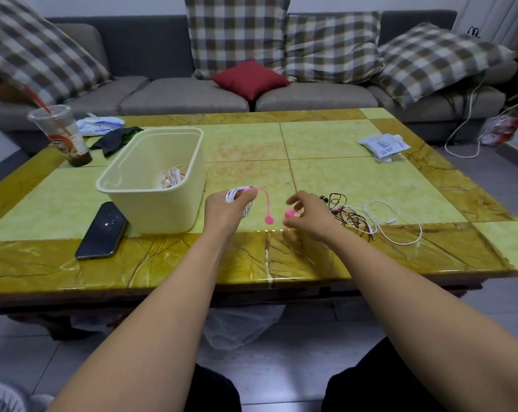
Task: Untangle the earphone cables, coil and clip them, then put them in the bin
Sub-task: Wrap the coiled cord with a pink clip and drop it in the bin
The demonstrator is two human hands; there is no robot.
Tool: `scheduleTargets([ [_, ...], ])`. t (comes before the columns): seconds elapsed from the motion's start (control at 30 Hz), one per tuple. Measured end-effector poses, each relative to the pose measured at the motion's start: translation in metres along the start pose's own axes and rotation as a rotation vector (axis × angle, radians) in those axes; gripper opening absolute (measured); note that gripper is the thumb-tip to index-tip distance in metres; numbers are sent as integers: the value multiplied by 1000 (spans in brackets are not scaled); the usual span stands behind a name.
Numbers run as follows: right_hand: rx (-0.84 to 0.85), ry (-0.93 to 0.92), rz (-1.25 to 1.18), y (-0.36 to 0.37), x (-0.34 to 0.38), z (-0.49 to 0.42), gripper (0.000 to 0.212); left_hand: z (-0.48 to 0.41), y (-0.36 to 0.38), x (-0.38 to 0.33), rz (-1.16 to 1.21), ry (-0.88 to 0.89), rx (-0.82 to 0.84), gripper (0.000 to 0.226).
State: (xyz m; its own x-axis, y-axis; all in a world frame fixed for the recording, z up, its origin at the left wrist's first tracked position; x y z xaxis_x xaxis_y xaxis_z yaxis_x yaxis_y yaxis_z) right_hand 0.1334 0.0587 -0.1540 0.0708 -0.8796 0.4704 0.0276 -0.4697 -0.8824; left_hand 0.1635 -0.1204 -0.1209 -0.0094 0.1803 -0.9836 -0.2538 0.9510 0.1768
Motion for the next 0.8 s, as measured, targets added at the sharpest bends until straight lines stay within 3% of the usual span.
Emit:
scheduleTargets([
  [0.1, -118, -48, -162, -9, 7, 1, 40, 0, 1, 1, -48, -34, 53, 20],
  [0.2, 14, -115, -542, -22, 24, 10, 24, 5, 6, -1, -78, -45, 103, 15],
  [0.3, 156, -154, -550, -24, 30, 15, 21, 8, 10, -1, -81, -26, 139, 10],
  [0.57, 200, -86, -661, -32, 13, 18, 12, 16, 12, -2, -201, -62, 284, 30],
  [0.7, -71, 126, -749, -41, 9, 13, 7, 23, 19, -5, -296, -110, 337, 27],
  [0.8, -180, 136, -714, -42, 8, 12, 10, 26, 27, -4, -363, -78, 453, 30],
])
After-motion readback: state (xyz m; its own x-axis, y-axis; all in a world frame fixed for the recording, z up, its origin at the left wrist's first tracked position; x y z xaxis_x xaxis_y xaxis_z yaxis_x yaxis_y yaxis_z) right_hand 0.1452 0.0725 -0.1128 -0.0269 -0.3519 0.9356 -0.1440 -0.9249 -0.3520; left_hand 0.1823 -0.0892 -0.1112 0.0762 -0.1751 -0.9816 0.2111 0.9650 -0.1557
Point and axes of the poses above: each hand's wrist, its own z-axis away from the middle knuckle, its own y-axis out of the palm, x = y × z, the point moved 1 cm from there along -z, towards the middle knuckle, and after that the axes turned 14 degrees about z, right-handed, at the moved point
